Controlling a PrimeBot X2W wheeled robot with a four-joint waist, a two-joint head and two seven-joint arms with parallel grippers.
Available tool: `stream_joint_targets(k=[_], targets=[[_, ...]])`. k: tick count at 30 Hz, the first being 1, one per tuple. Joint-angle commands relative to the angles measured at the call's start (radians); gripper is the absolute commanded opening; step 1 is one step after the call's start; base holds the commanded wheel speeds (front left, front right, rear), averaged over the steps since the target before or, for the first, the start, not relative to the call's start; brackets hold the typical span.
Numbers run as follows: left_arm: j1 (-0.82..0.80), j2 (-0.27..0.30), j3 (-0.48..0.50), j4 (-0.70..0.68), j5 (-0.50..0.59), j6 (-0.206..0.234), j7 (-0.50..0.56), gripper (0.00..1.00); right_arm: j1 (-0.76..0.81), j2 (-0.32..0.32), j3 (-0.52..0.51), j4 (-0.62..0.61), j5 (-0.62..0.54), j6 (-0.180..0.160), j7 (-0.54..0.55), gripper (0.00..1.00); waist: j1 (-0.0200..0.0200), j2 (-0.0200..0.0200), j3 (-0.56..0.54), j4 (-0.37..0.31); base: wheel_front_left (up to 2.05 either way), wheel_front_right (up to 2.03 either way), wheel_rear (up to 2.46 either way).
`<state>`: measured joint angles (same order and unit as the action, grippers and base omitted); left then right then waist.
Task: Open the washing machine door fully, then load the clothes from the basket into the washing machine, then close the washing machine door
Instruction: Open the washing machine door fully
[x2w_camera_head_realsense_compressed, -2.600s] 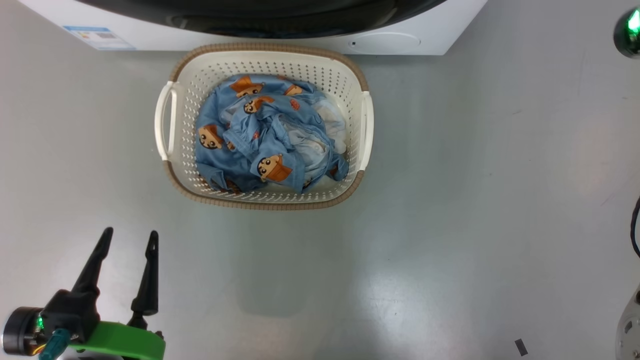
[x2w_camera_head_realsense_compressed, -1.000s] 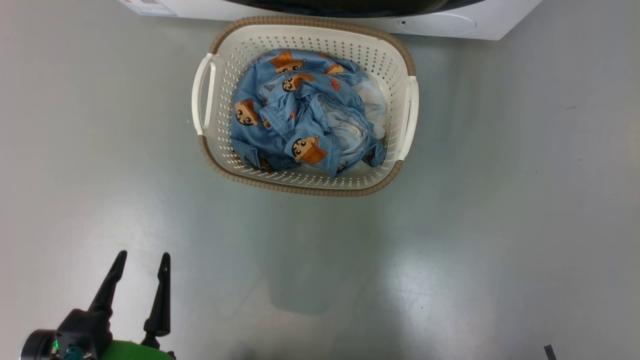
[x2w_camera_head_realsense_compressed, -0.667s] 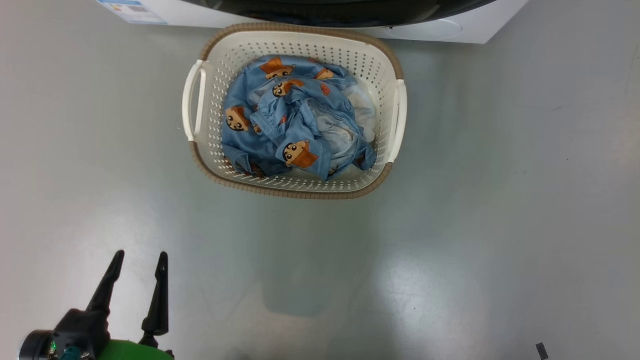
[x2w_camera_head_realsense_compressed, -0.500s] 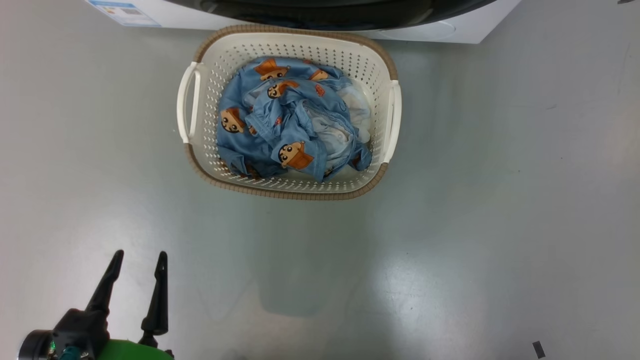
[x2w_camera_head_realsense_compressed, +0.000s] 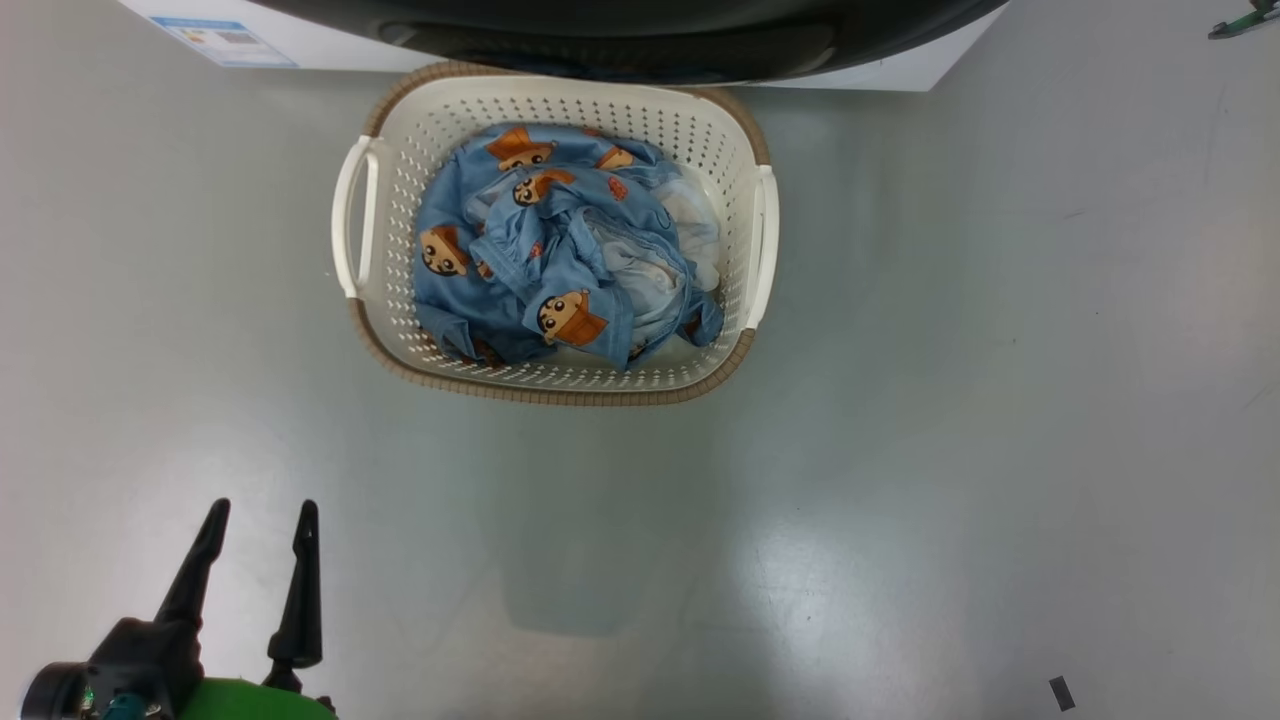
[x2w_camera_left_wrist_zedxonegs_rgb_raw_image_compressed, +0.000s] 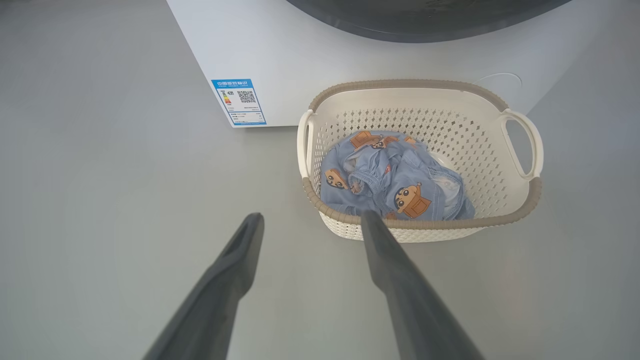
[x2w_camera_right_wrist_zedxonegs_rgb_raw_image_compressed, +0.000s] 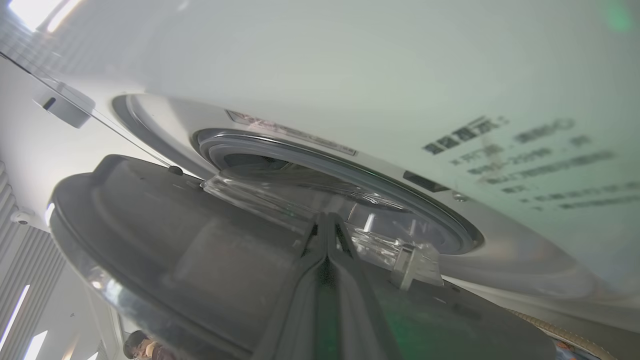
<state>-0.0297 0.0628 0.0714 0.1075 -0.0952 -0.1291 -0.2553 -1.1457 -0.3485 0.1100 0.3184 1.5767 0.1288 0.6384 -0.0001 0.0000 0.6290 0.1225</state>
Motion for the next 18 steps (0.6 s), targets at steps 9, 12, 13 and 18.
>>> stream_joint_targets(k=[9, 12, 13, 18], targets=[[0.002, 0.025, 0.044, -0.024, -0.004, -0.002, -0.006, 1.00, 0.045, 0.032, 0.034, -0.056, 0.017, 0.002, 0.062, 0.00, 0.0001, 0.0000, -0.002, -0.022, 0.00, 0.00, 0.00], [0.004, 0.029, 0.045, -0.024, -0.004, -0.002, -0.006, 1.00, 0.056, 0.038, 0.041, -0.065, 0.025, 0.002, 0.084, 0.00, 0.0001, 0.0000, -0.007, -0.030, 0.00, 0.00, 0.00], [0.005, 0.030, 0.045, -0.024, -0.003, -0.002, -0.006, 1.00, 0.059, 0.039, 0.044, -0.068, 0.025, 0.002, 0.091, 0.00, 0.0001, 0.0000, -0.008, -0.032, 0.00, 0.00, 0.00], [0.002, 0.035, 0.046, -0.024, -0.004, -0.002, -0.006, 1.00, 0.075, 0.049, 0.049, -0.080, 0.036, 0.002, 0.122, 0.00, 0.0001, 0.0000, -0.012, -0.039, 0.00, 0.00, 0.00]])
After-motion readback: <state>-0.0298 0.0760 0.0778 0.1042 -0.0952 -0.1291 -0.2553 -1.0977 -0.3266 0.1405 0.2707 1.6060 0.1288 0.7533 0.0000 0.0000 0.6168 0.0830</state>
